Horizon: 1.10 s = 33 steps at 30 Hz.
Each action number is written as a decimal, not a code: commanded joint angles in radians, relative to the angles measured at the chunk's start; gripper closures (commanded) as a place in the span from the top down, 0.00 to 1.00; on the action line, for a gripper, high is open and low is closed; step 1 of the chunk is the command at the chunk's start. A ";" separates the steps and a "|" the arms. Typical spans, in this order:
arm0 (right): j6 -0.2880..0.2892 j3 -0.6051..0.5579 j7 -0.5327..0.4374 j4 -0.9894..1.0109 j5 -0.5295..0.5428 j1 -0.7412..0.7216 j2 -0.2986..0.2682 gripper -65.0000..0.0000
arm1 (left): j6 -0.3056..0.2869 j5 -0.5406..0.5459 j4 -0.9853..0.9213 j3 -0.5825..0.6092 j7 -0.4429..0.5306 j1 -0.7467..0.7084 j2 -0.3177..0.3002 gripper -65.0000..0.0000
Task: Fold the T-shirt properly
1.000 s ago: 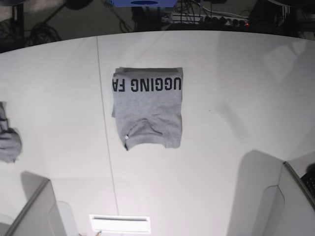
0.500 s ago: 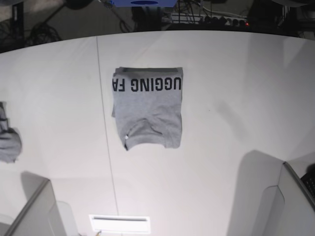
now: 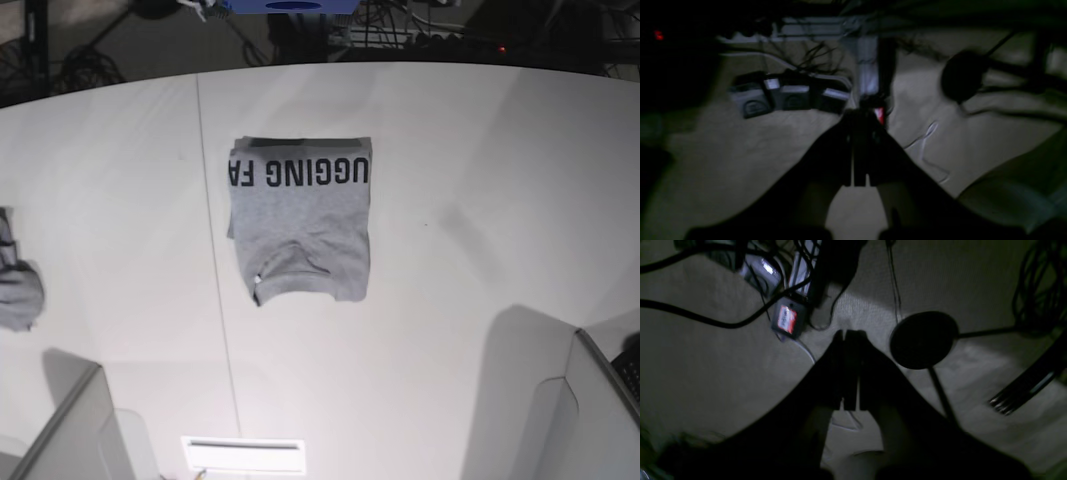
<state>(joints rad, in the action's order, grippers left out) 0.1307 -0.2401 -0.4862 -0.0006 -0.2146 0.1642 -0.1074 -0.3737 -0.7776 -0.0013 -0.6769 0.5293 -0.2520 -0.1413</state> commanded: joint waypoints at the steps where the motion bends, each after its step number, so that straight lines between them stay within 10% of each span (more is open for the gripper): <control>1: 0.001 -0.023 0.014 0.001 -0.001 0.004 0.004 0.00 | 0.026 0.007 0.001 0.016 0.008 0.007 -0.002 0.00; 4: 0.001 -0.052 0.044 0.001 0.001 -0.015 0.011 0.00 | 0.092 0.007 0.001 0.041 0.007 0.027 0.012 0.00; 33: -0.003 -0.049 0.140 -0.075 0.002 -0.021 0.039 0.00 | 0.092 0.011 0.001 0.038 0.016 0.095 0.013 0.00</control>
<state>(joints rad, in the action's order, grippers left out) 0.1276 -0.2901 -0.3393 -0.0750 -0.2138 0.1390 -0.0631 -0.2798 -0.7662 0.0006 -0.6395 0.5339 -0.1493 -0.1226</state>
